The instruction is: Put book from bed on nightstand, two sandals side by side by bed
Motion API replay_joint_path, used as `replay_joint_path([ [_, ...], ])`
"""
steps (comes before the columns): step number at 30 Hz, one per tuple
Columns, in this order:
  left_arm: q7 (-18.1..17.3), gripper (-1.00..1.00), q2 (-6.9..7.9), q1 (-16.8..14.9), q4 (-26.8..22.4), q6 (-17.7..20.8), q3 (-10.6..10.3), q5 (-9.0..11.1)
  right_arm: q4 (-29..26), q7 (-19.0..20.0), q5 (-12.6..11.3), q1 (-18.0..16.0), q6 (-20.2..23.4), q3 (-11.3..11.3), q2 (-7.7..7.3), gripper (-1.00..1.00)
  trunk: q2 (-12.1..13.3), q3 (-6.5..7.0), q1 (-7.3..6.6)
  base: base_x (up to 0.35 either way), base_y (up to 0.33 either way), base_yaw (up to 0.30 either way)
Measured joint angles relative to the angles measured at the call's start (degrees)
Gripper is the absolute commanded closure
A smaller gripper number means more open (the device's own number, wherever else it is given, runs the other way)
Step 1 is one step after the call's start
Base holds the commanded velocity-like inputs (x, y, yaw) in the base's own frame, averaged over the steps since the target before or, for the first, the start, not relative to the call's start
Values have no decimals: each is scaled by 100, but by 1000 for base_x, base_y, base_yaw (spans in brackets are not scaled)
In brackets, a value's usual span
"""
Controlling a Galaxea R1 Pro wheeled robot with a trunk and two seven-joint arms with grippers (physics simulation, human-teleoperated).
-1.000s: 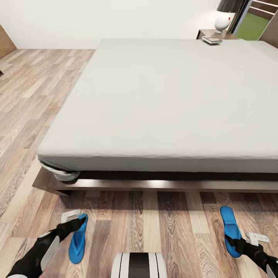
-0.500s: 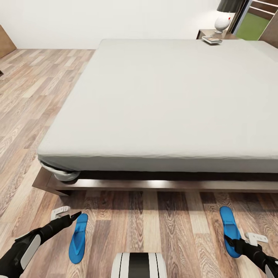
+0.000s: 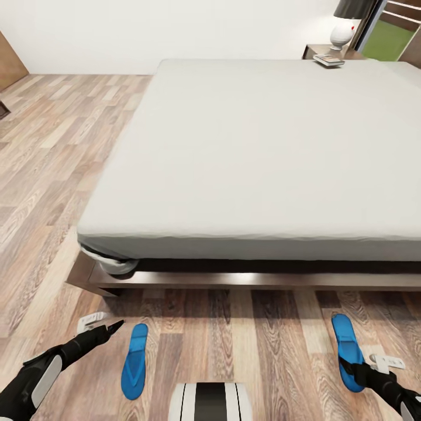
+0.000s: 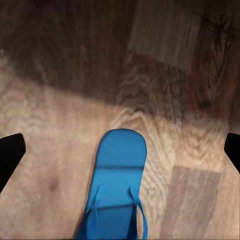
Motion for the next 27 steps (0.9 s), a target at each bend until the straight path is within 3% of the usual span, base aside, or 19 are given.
replay_joint_path([
  [2, 1, -100, 0, 0, 0, 0, 0, -1, -18, -190, 2, 0, 0, 1, 0, 100, 0, 0, 0, 0, 283, 0],
  [5, 1, -100, 0, 0, 0, 0, 0, 0, -38, -946, 11, 0, 0, 10, -1, 100, 0, 0, 0, 0, 283, 0],
  [7, 0, -100, 0, 0, 0, 0, 0, 0, -44, -1129, 5, 0, 0, 24, -1, 100, 0, 0, 0, 0, 283, 0],
  [27, 1, -100, -9, 0, 0, 0, 0, 2, -49, -1161, -15, 0, 0, 33, 0, 100, 0, 0, 0, 0, 283, 0],
])
